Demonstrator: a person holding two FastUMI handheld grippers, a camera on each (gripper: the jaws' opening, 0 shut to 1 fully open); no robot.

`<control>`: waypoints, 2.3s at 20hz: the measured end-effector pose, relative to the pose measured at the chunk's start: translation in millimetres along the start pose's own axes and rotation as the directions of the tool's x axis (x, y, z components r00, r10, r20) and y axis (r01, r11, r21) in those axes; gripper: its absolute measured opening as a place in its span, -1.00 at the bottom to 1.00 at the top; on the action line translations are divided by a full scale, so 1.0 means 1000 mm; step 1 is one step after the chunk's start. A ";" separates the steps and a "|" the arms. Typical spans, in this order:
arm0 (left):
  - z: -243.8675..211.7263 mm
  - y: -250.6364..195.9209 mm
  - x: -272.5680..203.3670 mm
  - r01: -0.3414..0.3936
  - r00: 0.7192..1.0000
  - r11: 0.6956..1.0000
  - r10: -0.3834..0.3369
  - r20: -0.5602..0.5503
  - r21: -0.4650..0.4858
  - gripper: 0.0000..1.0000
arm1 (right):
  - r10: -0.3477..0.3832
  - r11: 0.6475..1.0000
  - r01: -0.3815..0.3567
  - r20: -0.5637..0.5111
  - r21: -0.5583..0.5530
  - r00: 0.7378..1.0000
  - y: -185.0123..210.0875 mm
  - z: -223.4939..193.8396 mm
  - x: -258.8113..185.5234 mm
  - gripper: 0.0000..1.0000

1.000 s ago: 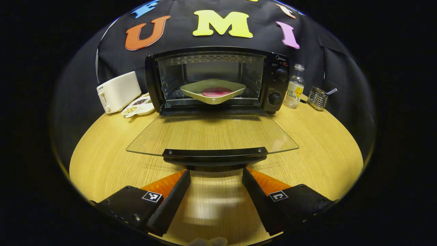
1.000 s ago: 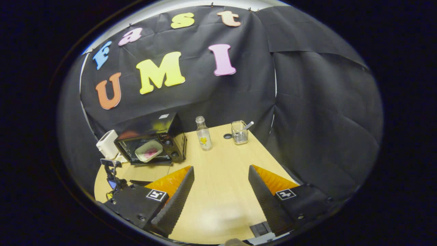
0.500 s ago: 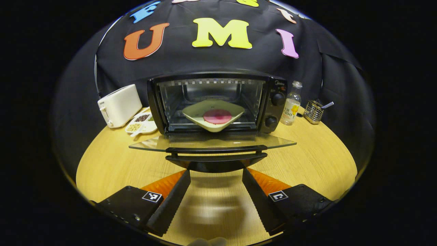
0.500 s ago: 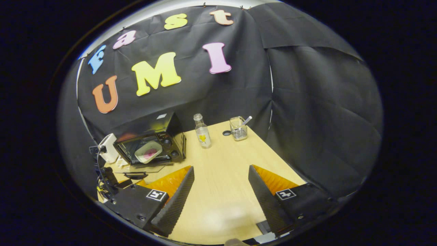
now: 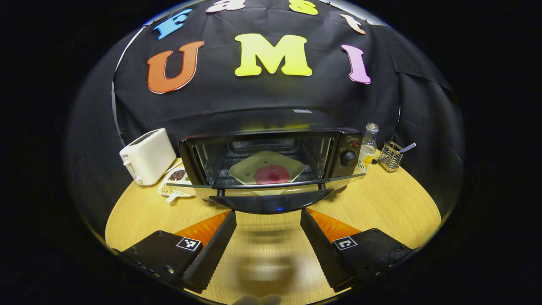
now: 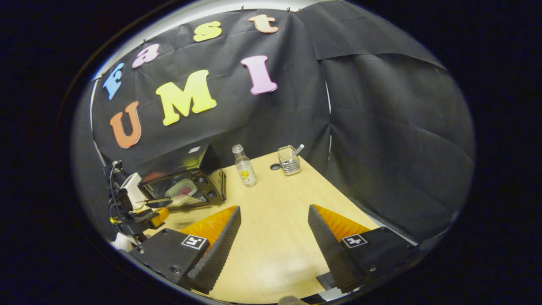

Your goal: Open the electric oven with the left hand, put the food in, and close the electric oven.

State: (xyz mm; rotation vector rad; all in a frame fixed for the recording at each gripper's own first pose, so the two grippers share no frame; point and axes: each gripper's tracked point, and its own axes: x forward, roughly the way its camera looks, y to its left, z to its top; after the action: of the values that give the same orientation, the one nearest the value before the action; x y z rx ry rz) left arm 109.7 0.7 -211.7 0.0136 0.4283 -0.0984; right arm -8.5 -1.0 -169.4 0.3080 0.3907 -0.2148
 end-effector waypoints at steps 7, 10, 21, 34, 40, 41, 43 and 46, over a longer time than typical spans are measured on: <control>0.036 0.003 0.012 -0.006 0.998 1.000 0.006 0.059 -0.009 0.94 | -0.007 1.000 0.007 0.013 -0.009 1.000 -0.004 0.009 -0.009 1.00; 0.035 0.001 0.009 -0.002 0.998 1.000 0.002 0.056 -0.001 0.96 | -0.007 1.000 0.008 0.017 -0.013 1.000 -0.006 0.010 -0.014 0.93; 0.040 -0.008 -0.020 0.021 0.996 1.000 -0.021 0.087 0.003 0.96 | 0.017 0.999 -0.015 0.044 -0.042 0.999 0.001 0.021 -0.032 1.00; 0.136 -0.029 -0.258 -0.038 0.910 0.997 0.062 0.410 -0.066 0.94 | 0.254 0.963 -0.213 0.281 -0.167 0.925 -0.006 0.117 -0.129 0.93; 0.121 -0.036 -0.369 -0.121 0.861 0.990 0.143 0.487 -0.077 0.94 | 0.312 0.937 -0.213 0.394 -0.275 0.865 -0.037 0.129 -0.203 0.92; 0.117 -0.037 -0.382 -0.135 0.855 0.988 0.157 0.494 -0.079 0.93 | 0.323 0.932 -0.214 0.407 -0.292 0.854 -0.039 0.128 -0.212 0.92; 0.106 -0.038 -0.400 -0.156 0.853 0.984 0.177 0.491 -0.085 0.93 | 0.347 0.923 -0.229 0.410 -0.310 0.844 -0.037 0.119 -0.227 0.92; 0.096 -0.046 -0.418 -0.159 0.860 0.985 0.173 0.480 -0.071 0.94 | 0.368 0.916 -0.256 0.395 -0.309 0.842 -0.035 0.106 -0.236 0.93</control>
State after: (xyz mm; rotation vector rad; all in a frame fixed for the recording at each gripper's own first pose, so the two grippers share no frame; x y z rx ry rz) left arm -233.0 -9.6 49.4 -0.0027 -0.0781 0.0767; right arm -195.3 -34.8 10.1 0.0678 -0.0970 0.0918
